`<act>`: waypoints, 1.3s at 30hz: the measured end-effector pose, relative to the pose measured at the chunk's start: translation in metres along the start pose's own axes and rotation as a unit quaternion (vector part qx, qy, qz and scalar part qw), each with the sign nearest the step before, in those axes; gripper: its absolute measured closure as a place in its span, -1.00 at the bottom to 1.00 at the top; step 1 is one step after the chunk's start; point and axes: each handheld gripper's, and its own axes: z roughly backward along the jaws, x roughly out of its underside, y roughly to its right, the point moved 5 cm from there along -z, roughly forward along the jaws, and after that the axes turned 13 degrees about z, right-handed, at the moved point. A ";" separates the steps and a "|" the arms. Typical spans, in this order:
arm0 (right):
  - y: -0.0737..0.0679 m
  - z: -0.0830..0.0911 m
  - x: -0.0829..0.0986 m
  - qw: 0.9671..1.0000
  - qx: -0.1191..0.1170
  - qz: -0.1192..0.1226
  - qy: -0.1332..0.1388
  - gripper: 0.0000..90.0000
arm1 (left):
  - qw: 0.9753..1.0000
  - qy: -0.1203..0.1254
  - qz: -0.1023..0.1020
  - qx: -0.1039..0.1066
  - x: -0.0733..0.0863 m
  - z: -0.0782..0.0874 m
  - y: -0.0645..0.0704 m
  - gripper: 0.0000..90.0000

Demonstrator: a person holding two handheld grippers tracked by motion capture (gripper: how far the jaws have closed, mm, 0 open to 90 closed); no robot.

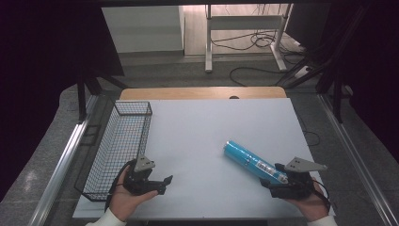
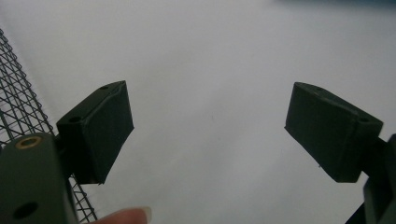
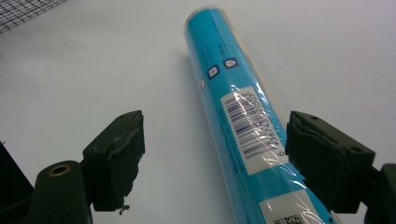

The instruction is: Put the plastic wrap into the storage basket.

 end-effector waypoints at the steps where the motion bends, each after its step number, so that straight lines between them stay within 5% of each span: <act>1: 0.000 0.000 0.000 1.000 0.001 -0.002 0.000 -0.55 | 1.000 0.000 0.000 0.000 0.000 0.000 0.000 -0.67; 21: 0.006 -0.001 -0.004 0.999 0.001 0.012 -0.043 -0.60 | 1.000 0.001 0.006 -0.005 0.004 0.003 -0.003 -0.67; 28: 0.008 -0.007 -0.010 0.994 -0.010 0.050 -0.092 -0.64 | 1.000 0.002 0.006 -0.008 0.004 0.003 -0.002 -0.68; 39: 0.014 -0.017 -0.015 0.990 -0.005 0.068 -0.125 -0.66 | 1.000 -0.003 0.010 -0.014 0.006 0.001 -0.005 -0.68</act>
